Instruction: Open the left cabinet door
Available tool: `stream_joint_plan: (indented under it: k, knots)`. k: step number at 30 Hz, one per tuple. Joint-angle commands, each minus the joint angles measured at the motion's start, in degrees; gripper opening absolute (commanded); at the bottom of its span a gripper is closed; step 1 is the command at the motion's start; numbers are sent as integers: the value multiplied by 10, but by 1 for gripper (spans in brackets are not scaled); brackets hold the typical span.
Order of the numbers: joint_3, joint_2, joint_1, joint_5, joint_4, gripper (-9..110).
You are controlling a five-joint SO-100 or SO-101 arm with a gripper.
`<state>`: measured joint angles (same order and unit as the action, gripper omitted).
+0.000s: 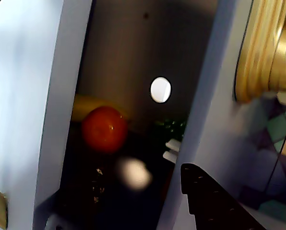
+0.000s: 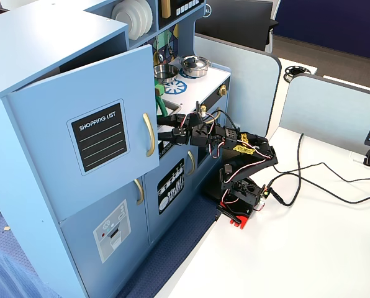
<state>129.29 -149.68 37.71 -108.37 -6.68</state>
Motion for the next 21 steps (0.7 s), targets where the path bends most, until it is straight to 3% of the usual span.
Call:
stream_joint_plan:
  k: [1, 7, 13, 17, 21]
  knots:
    - [3, 8, 71, -34, 45, 13]
    - [28, -12, 180, -88, 67, 12]
    - [33, -15, 223, -106, 86, 12]
    - [44, -27, 201, -98, 78, 12]
    - [76, -54, 78, -41, 25, 12]
